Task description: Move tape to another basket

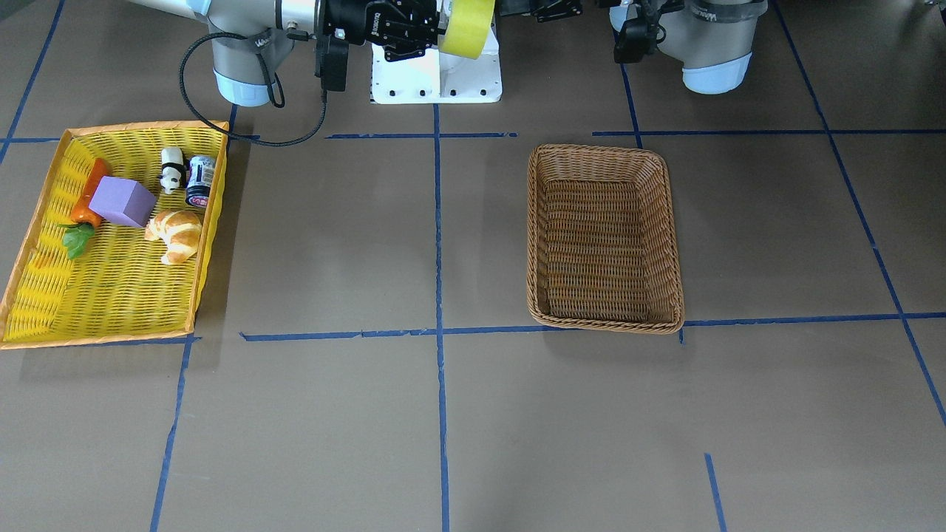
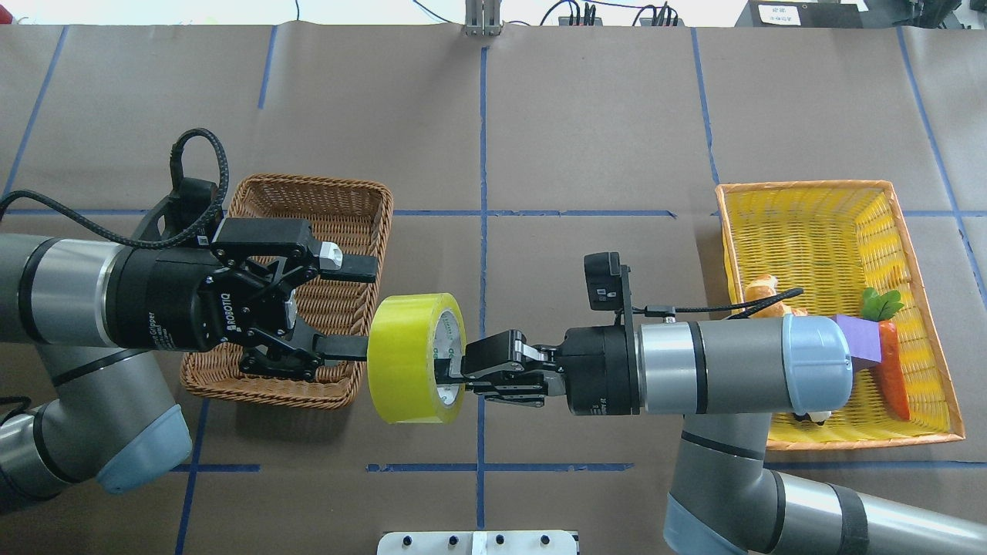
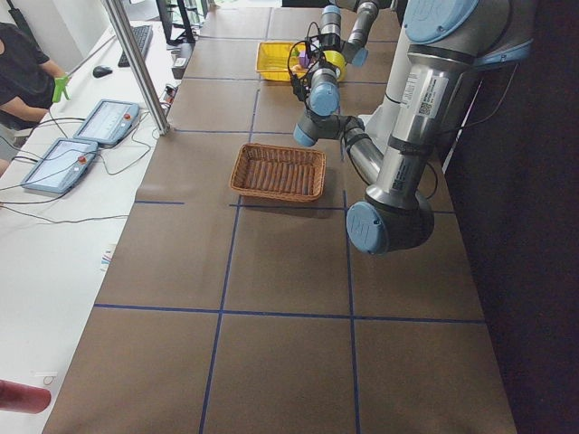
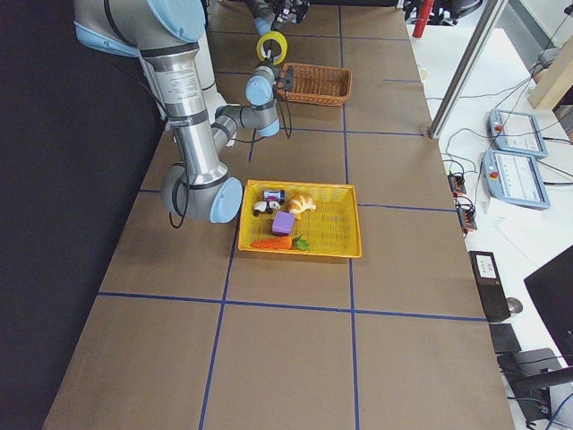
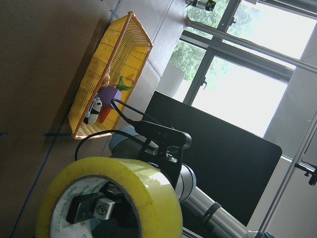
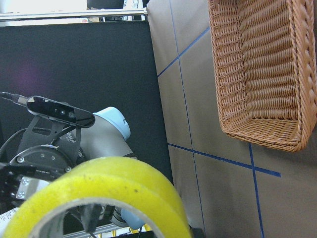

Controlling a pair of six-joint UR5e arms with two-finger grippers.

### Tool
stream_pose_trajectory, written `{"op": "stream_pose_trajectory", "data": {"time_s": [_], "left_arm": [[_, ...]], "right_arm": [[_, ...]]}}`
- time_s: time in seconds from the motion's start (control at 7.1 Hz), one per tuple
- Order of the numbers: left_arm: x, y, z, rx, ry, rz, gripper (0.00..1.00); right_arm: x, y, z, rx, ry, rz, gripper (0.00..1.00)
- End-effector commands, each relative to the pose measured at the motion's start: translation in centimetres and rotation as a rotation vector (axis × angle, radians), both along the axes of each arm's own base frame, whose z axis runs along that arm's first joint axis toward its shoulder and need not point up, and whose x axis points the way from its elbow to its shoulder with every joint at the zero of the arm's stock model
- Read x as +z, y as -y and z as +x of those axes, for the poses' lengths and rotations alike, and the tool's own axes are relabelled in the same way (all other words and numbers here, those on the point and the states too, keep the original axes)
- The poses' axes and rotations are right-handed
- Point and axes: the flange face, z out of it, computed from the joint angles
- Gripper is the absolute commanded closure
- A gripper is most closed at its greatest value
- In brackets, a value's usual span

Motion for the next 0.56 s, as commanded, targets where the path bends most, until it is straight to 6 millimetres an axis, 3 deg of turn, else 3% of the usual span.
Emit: {"op": "stream_pose_trajectory", "data": {"time_s": [0.0, 0.42], "left_arm": [[-0.13, -0.1, 0.23, 0.003, -0.003, -0.001, 0.0], [-0.22, -0.28, 0.23, 0.008, -0.005, 0.001, 0.0]], "right_arm": [[-0.93, -0.8, -0.62, -0.02, 0.012, 0.002, 0.97], [-1.8, -1.57, -1.45, -0.035, 0.019, 0.003, 0.97]]}}
